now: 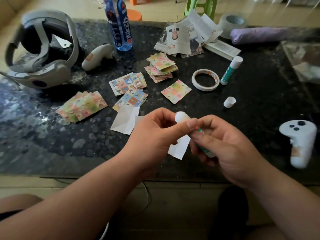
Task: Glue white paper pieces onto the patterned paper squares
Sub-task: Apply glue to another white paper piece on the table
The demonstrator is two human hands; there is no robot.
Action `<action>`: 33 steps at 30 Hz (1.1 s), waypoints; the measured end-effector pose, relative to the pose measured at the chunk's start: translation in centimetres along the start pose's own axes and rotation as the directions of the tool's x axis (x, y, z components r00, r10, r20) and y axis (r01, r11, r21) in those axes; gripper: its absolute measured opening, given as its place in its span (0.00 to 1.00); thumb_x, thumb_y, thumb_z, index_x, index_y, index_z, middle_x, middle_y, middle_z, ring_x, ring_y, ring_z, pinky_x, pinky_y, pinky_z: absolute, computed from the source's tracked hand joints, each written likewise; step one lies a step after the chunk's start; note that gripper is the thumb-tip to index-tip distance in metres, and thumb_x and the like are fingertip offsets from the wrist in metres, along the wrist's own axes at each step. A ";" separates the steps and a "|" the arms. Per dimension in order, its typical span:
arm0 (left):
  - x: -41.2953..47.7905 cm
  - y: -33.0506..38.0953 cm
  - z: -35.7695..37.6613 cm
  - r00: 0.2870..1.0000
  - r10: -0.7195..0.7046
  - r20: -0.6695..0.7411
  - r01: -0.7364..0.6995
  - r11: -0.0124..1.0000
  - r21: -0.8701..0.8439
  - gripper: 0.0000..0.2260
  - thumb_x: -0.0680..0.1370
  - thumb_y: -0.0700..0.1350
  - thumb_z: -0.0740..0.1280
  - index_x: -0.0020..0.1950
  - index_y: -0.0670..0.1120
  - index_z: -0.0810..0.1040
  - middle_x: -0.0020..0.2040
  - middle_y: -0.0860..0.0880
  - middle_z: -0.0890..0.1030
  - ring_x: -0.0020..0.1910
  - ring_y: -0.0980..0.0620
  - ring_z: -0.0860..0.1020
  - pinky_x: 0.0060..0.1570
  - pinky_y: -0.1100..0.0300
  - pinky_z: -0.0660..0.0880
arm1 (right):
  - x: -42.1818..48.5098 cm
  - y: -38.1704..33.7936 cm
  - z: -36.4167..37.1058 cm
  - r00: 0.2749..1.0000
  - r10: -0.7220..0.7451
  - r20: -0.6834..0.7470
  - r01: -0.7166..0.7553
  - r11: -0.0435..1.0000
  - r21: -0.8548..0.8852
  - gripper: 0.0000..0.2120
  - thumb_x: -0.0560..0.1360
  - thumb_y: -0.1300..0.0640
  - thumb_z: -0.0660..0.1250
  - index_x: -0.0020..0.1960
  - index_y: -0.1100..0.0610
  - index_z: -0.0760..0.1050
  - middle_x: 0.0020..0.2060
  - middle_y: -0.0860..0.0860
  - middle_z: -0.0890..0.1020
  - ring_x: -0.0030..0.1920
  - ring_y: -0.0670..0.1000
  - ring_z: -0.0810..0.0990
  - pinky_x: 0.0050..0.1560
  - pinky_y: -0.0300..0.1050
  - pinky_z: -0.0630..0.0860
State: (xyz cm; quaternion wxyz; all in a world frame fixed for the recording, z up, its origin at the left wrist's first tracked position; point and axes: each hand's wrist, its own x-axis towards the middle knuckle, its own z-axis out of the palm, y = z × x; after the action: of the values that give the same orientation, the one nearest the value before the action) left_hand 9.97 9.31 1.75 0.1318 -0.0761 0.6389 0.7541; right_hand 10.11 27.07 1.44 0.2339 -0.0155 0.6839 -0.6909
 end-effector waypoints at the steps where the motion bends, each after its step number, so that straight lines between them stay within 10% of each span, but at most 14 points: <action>1: 0.1 -0.2 0.0 1.000 -0.007 0.011 0.007 1.000 -0.017 0.14 0.65 0.48 0.81 0.41 0.48 0.78 0.40 0.48 0.83 0.35 0.56 0.78 0.33 0.65 0.71 | -0.1 -0.1 0.0 1.000 -0.005 -0.001 0.005 1.000 0.008 0.11 0.72 0.49 0.70 0.50 0.54 0.79 0.33 0.56 0.80 0.30 0.52 0.73 0.27 0.38 0.68; 10: 0.1 -0.6 -0.1 0.985 0.045 0.168 -0.012 0.981 -0.192 0.08 0.68 0.42 0.79 0.46 0.48 0.86 0.44 0.46 0.84 0.38 0.52 0.78 0.40 0.57 0.73 | -0.1 -0.2 -0.9 0.999 0.012 0.044 -0.024 0.963 0.270 0.11 0.75 0.52 0.69 0.44 0.61 0.79 0.30 0.59 0.75 0.25 0.50 0.66 0.24 0.39 0.57; 17: 0.2 -0.8 0.3 0.998 -0.028 0.048 0.040 0.961 -0.273 0.02 0.69 0.43 0.75 0.41 0.47 0.85 0.37 0.50 0.82 0.36 0.56 0.77 0.37 0.60 0.71 | 0.1 0.5 -0.8 0.992 -0.087 0.097 0.023 0.853 0.522 0.25 0.63 0.54 0.83 0.56 0.58 0.80 0.37 0.58 0.78 0.31 0.50 0.74 0.26 0.39 0.69; 23: -0.8 -0.7 1.3 0.987 -0.046 0.157 0.098 0.937 -0.337 0.24 0.70 0.41 0.75 0.65 0.41 0.74 0.42 0.49 0.84 0.38 0.54 0.83 0.38 0.59 0.75 | 1.1 -0.4 0.3 0.994 -0.074 -0.083 0.107 0.847 0.521 0.06 0.73 0.57 0.69 0.48 0.57 0.83 0.36 0.55 0.77 0.32 0.48 0.73 0.30 0.41 0.67; 25: -1.0 -1.2 1.1 0.981 -0.101 0.163 0.104 0.994 -0.013 0.33 0.67 0.51 0.79 0.69 0.47 0.72 0.50 0.53 0.84 0.46 0.57 0.83 0.46 0.57 0.78 | 1.9 -1.0 -0.5 0.967 -0.095 -0.236 0.192 0.880 0.435 0.04 0.74 0.55 0.70 0.43 0.56 0.81 0.33 0.53 0.76 0.31 0.48 0.72 0.29 0.41 0.66; 26: -1.0 -1.7 0.8 0.982 -0.106 0.158 0.050 0.946 0.322 0.34 0.67 0.59 0.78 0.70 0.52 0.72 0.55 0.57 0.82 0.52 0.60 0.81 0.53 0.57 0.77 | 2.3 -1.4 -1.2 0.937 -0.113 -0.331 0.231 0.910 0.343 0.05 0.74 0.55 0.71 0.41 0.55 0.80 0.31 0.51 0.76 0.31 0.48 0.72 0.28 0.41 0.66; 28: -1.1 -3.0 0.1 0.976 -0.004 0.219 -0.193 0.461 0.866 0.32 0.73 0.67 0.70 0.73 0.57 0.69 0.68 0.61 0.72 0.67 0.61 0.70 0.68 0.57 0.70 | 3.0 -1.9 -2.3 0.865 -0.162 -0.475 0.245 0.962 0.117 0.07 0.78 0.55 0.71 0.42 0.54 0.78 0.30 0.49 0.77 0.31 0.47 0.74 0.29 0.41 0.69; 30: -1.2 -4.1 -0.3 0.952 0.023 0.304 -0.304 0.148 0.941 0.33 0.77 0.70 0.61 0.77 0.54 0.65 0.76 0.56 0.63 0.76 0.54 0.58 0.76 0.51 0.60 | 3.6 -1.8 -2.9 0.826 -0.182 -0.533 0.200 0.980 -0.025 0.07 0.79 0.53 0.72 0.44 0.53 0.78 0.30 0.48 0.79 0.32 0.46 0.76 0.32 0.41 0.72; 33: -0.9 -5.3 -0.7 0.958 0.006 0.288 -0.288 0.050 0.956 0.35 0.79 0.70 0.54 0.79 0.50 0.61 0.81 0.51 0.58 0.79 0.49 0.55 0.76 0.49 0.56 | 4.8 -1.0 -2.6 0.834 -0.178 -0.522 0.113 0.982 -0.154 0.08 0.77 0.50 0.73 0.44 0.53 0.79 0.32 0.48 0.81 0.33 0.45 0.79 0.37 0.44 0.77</action>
State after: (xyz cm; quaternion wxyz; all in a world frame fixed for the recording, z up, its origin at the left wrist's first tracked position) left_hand 12.32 9.33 -3.08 0.1354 0.1786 0.9663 0.1269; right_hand 4.61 27.83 0.77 -0.0201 0.1115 0.7580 -0.6424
